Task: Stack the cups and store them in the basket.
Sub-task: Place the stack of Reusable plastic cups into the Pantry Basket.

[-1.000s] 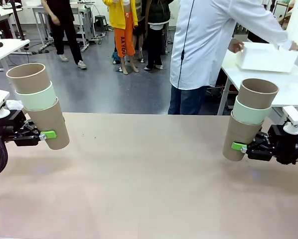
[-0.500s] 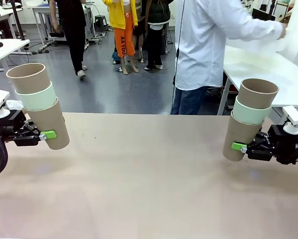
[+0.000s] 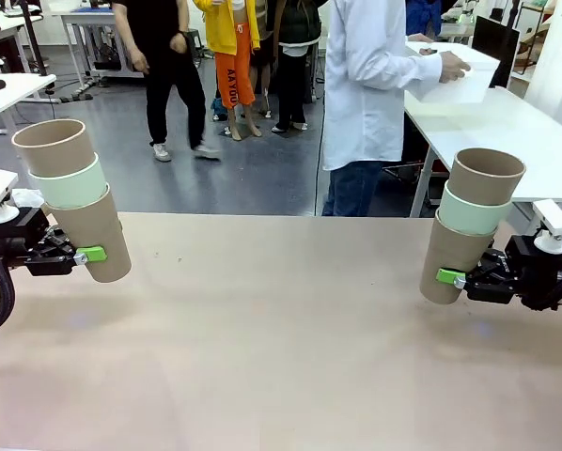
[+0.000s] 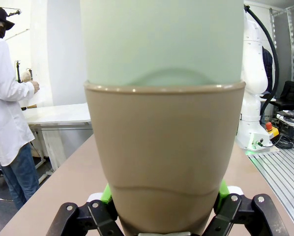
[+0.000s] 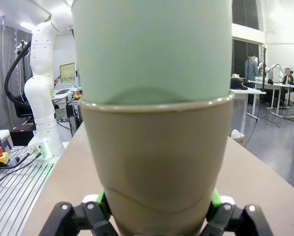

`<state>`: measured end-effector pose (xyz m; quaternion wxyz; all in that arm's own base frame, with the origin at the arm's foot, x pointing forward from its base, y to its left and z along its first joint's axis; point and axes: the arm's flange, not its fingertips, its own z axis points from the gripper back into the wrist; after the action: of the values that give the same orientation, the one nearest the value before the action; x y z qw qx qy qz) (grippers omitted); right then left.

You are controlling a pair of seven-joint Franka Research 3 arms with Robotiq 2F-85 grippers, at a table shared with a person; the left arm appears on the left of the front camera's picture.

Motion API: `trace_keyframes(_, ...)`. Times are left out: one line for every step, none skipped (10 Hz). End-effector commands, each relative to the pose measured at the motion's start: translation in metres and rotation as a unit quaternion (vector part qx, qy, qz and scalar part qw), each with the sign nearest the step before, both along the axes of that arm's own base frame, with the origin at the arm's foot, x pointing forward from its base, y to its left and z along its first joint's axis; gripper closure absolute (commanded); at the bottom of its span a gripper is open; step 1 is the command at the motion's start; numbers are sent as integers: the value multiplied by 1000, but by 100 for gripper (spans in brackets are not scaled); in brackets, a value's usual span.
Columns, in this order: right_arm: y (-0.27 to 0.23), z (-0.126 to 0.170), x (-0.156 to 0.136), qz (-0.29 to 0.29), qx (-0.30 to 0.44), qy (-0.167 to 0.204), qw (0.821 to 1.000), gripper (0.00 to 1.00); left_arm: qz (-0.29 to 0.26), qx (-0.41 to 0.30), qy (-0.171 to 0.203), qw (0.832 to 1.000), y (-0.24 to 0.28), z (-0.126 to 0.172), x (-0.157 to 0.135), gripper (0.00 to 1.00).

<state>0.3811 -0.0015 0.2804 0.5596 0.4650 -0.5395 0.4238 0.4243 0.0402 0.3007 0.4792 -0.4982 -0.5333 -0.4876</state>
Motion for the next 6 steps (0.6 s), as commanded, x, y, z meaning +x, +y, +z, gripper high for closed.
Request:
trace_keyframes(2, 5, 2, -2, 0, -1, 1000, 16, -3, -3, -6, 1000, -1, 4, 1, 16)
trace_keyframes(2, 5, 2, -2, 0, -1, 1000, 16, -3, -3, -6, 1000, -1, 4, 1, 16)
trace_keyframes(2, 5, 2, -2, 0, -1, 1000, 16, -3, -3, -6, 1000, -1, 4, 1, 16)
trace_keyframes(2, 5, 2, -2, 0, -1, 1000, 16, -3, -3, -6, 1000, -1, 4, 1, 16)
trace_keyframes(2, 5, 2, -2, 0, -1, 1000, 16, -3, -3, -6, 1000, -1, 4, 1, 16)
trace_keyframes(2, 5, 2, -2, 0, -1, 1000, 16, -3, -3, -6, 1000, -1, 4, 1, 16)
